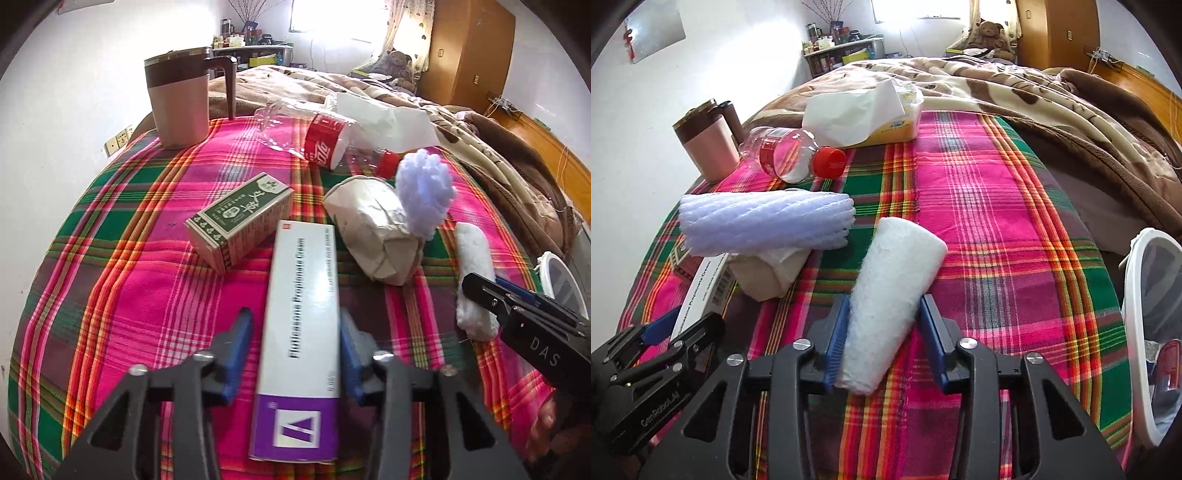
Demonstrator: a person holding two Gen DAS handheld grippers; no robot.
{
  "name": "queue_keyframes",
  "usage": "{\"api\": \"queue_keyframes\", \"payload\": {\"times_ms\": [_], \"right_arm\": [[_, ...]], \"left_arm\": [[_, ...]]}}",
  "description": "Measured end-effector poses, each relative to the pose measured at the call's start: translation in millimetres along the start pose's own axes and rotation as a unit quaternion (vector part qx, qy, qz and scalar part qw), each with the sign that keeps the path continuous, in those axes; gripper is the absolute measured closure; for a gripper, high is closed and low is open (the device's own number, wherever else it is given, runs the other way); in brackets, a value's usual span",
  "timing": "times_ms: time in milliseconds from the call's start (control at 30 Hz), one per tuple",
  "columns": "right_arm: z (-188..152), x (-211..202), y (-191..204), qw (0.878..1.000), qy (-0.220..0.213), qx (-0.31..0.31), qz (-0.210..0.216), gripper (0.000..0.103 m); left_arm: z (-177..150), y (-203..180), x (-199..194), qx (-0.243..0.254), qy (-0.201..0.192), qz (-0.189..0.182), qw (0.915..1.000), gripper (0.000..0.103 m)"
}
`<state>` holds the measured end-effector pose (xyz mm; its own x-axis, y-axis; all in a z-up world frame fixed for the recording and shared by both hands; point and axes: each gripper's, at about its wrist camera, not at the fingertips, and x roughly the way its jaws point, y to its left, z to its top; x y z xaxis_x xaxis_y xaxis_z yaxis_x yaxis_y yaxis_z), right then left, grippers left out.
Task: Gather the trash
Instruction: 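Grasp the purple-and-white Fluticasone cream box with the left tool while the right tool grasps the white paper roll, then carry the cream box with the left tool while the right tool carries the paper roll over the wastebasket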
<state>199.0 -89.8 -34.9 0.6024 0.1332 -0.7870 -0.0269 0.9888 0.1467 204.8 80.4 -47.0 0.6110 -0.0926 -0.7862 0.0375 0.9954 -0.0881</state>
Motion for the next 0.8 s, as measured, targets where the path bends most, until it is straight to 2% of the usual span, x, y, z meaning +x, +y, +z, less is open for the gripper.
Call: {"api": "queue_keyframes", "payload": {"times_ms": [233, 800], "right_arm": [[-4.0, -10.7, -2.9, 1.000, -0.018, 0.002, 0.011, 0.079], [-14.5, -43.2, -19.1, 0.998, -0.056, 0.012, 0.025, 0.080]], "left_arm": [[-4.3, -1.4, -7.1, -0.008, -0.002, -0.017, 0.9998, 0.064], [-13.7, -22.3, -51.7, 0.005, -0.046, -0.028, 0.9985, 0.064]]}}
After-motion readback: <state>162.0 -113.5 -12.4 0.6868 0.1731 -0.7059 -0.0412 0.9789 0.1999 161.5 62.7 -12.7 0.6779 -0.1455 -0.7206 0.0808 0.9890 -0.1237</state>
